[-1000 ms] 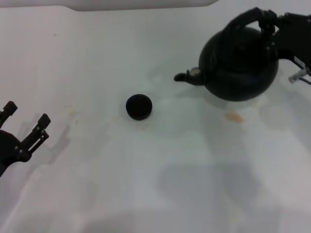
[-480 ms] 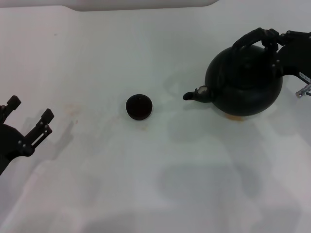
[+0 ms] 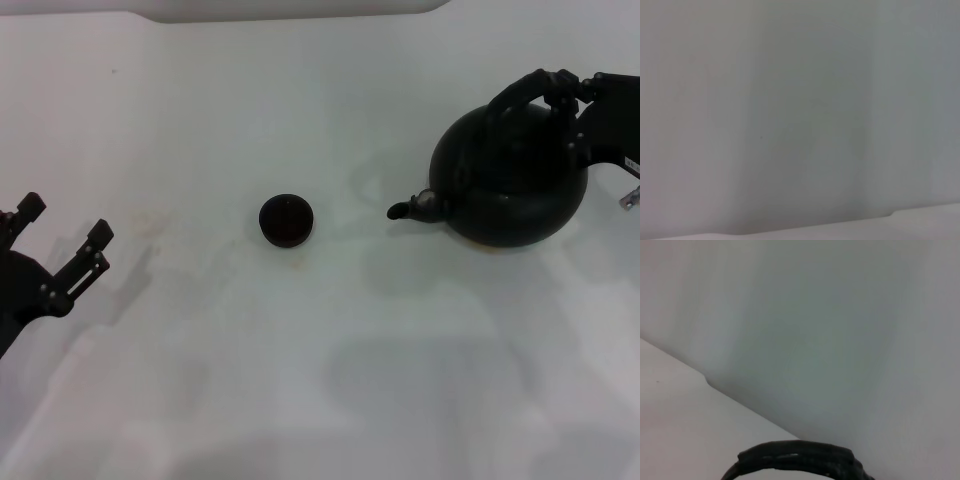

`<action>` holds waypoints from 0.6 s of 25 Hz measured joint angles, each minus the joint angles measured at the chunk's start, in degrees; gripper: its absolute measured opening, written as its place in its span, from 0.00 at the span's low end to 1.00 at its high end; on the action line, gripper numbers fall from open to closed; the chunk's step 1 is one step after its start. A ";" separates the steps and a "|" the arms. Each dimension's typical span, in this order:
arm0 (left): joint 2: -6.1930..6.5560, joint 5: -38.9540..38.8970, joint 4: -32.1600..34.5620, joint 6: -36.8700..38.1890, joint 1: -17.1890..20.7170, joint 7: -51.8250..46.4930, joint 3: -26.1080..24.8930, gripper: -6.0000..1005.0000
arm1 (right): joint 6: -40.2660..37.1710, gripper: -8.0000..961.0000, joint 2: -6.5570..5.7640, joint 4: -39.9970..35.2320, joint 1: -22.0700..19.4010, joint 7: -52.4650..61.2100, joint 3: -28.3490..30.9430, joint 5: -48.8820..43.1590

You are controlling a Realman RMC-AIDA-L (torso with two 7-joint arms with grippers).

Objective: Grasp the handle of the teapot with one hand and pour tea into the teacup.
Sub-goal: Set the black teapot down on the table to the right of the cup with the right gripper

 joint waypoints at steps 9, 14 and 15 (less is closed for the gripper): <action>-0.04 0.01 -0.22 0.57 -0.38 -0.12 0.00 0.86 | 1.97 0.12 0.10 -2.41 1.02 -1.48 1.04 0.86; 0.01 0.01 -0.12 0.59 -0.75 -0.21 0.00 0.86 | 4.29 0.12 0.14 -4.00 1.73 -1.66 2.85 1.93; 0.02 0.01 -0.11 0.61 -0.79 -0.21 0.00 0.86 | 4.44 0.12 0.14 -4.04 1.76 -1.66 3.03 2.08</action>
